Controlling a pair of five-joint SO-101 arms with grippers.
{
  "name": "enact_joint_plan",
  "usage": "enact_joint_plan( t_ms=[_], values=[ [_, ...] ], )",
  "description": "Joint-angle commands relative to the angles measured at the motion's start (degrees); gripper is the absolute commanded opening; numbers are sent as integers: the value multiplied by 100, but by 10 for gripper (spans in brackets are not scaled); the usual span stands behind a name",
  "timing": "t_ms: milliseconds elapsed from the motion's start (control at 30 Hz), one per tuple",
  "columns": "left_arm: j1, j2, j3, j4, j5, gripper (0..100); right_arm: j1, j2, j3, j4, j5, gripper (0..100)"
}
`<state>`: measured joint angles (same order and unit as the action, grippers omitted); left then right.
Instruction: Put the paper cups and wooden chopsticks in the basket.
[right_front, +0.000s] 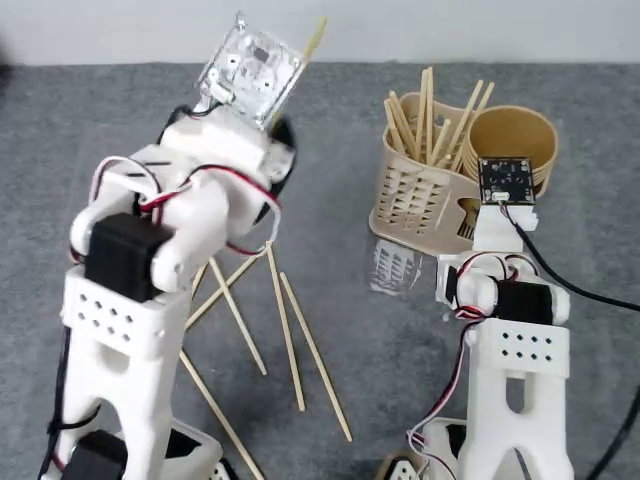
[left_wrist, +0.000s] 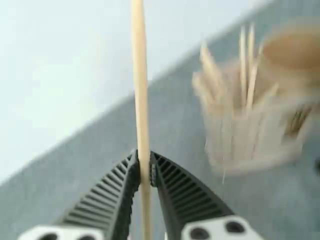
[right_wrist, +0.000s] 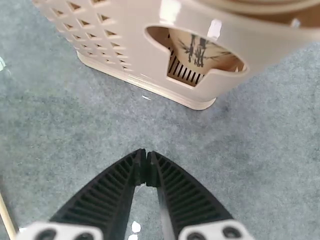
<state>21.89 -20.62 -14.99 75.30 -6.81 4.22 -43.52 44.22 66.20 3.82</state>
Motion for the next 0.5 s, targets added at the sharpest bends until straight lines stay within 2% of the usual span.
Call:
enact_joint_plan(
  t_ms=[0, 300, 467],
  values=[
    [316, -158, 119, -1327, 484, 12, 66, -163, -26, -101, -26, 9],
    [897, 79, 1578, -5037, 1081, 12, 286, -189, -62, -110, -26, 9],
    [932, 774, 1877, -6462, 1257, 12, 286, -189, -35, -207, -26, 9]
  ],
)
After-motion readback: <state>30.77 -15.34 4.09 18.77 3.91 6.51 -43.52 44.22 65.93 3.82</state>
